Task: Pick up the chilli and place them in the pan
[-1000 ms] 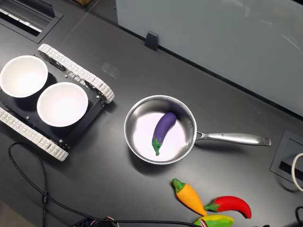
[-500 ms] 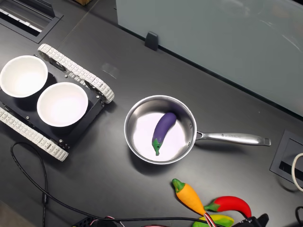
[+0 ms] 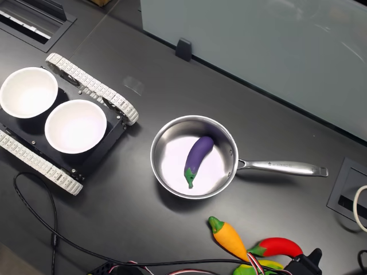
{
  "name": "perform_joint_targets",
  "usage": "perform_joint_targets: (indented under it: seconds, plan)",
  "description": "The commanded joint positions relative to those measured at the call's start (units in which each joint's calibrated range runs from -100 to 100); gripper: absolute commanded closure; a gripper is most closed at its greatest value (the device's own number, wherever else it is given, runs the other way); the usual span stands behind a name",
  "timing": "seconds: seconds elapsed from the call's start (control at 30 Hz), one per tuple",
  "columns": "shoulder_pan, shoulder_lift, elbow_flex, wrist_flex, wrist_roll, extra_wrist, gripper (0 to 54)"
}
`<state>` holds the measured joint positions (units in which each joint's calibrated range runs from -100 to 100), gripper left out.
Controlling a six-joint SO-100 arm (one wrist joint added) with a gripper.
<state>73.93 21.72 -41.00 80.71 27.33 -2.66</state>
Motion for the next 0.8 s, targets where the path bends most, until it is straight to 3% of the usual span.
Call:
perform_joint_targets:
  seconds: [0.0, 0.2, 0.77]
  plan:
    - [-1.91, -0.67, -4.94, 0.36, 2.83, 0.81, 26.1]
    - [-2.48, 0.34, -3.94, 1.55, 6.01, 0.81, 26.0]
    - [-3.86, 4.98, -3.85, 1.55, 6.50, 1.57, 26.1]
